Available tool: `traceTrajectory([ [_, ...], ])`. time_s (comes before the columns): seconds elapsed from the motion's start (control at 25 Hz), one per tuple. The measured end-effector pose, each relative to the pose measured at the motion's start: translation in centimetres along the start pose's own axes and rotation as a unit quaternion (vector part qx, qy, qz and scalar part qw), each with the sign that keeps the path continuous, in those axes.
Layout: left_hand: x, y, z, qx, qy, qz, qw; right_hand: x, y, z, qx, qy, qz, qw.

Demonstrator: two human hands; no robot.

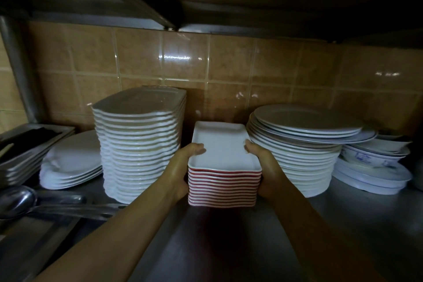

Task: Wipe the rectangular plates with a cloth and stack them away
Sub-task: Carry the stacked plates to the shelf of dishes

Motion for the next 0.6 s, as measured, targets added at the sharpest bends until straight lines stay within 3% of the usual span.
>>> traceTrajectory([
  [0.16,-0.7,0.8,0.4,-0.020,0.038,-0.020,0.999,-0.4,0.3,-0.5,0.013,-0.006,0.005,1.000],
  [0.28,-1.2,1.1,0.8,0.025,0.052,0.029,0.998,-0.6,0.6,-0.7,0.011,-0.014,0.007,1.000],
  [0.44,-1.1,0.8,1.7,0.149,-0.030,0.106,0.983,-0.9,0.8,-0.9,0.000,-0.029,0.009,1.000],
  [0.6,-1.3,0.7,1.5,0.130,-0.033,0.129,0.982,-1.1,1.0,-0.9,-0.006,-0.032,0.004,0.999],
])
Point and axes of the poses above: each hand's wrist, its own x-axis towards the middle knuckle, its own z-axis out of the back of the hand, y = z × x, the point moved 4 cm from there along x, towards the middle knuckle, and after that the axes turned 13 degrees about -x, right-handed, at the moved point
